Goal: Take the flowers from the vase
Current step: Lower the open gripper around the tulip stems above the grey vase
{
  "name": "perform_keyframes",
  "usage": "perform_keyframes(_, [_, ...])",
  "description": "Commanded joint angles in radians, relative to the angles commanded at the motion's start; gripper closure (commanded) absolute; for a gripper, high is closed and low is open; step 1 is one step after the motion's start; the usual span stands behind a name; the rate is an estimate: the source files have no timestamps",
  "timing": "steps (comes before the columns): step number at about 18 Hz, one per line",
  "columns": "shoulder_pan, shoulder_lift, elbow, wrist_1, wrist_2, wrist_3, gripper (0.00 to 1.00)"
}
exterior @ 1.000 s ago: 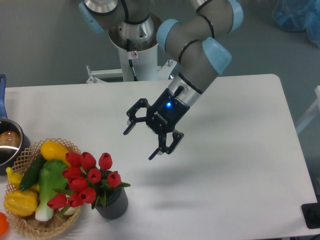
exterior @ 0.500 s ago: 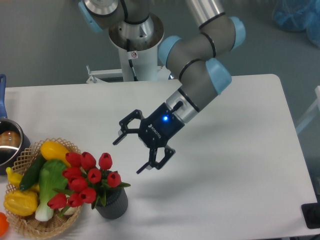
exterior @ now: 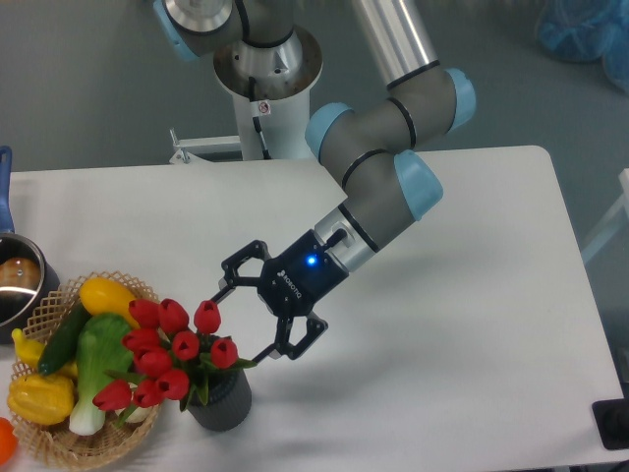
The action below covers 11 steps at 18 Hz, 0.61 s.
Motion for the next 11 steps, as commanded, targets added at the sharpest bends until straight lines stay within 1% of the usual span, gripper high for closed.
perform_keyframes(3, [-0.005, -0.012, 0.015, 0.005, 0.0, 0.0, 0.0])
perform_keyframes(8, [-0.035, -0.023, 0.012, 0.006, 0.0, 0.0, 0.0])
perform_keyframes(11, [-0.046, -0.023, 0.012, 0.006, 0.0, 0.0, 0.07])
